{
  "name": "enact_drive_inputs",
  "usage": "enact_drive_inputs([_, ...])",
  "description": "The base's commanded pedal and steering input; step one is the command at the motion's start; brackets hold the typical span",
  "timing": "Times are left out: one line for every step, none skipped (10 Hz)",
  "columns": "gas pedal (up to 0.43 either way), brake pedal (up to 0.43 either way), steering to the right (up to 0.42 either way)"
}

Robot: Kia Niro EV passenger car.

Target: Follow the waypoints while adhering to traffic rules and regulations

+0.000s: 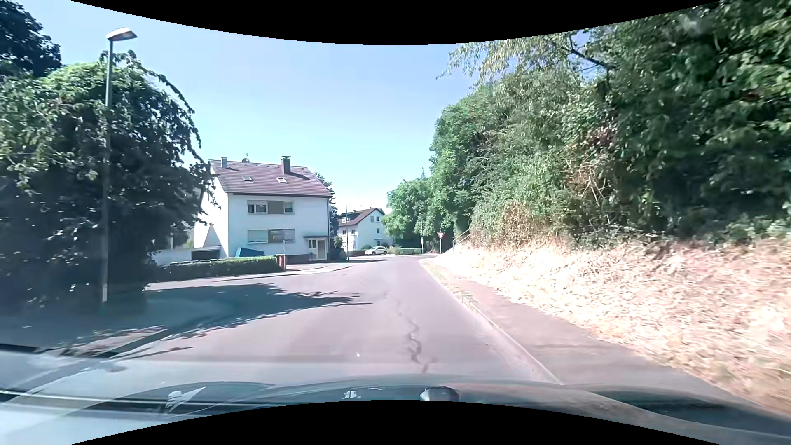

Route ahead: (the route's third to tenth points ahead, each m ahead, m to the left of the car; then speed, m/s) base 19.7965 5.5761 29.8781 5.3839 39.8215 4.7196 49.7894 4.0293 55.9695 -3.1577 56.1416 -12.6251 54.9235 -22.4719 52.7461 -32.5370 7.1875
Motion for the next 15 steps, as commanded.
enact_drive_inputs([0.079,0.0,0.001])
enact_drive_inputs([0.079,0.0,0.001])
enact_drive_inputs([0.079,0.0,0.0])
enact_drive_inputs([0.079,0.0,-0.001])
enact_drive_inputs([0.079,0.0,-0.002])
enact_drive_inputs([0.079,0.0,-0.004])
enact_drive_inputs([0.079,0.0,-0.004])
enact_drive_inputs([0.079,0.0,-0.005])
enact_drive_inputs([0.079,0.0,-0.006])
enact_drive_inputs([0.079,0.0,-0.009])
enact_drive_inputs([0.079,0.0,-0.01])
enact_drive_inputs([0.079,0.0,-0.013])
enact_drive_inputs([0.067,0.0,-0.014])
enact_drive_inputs([0.059,0.0,-0.012])
enact_drive_inputs([0.059,0.0,-0.011])
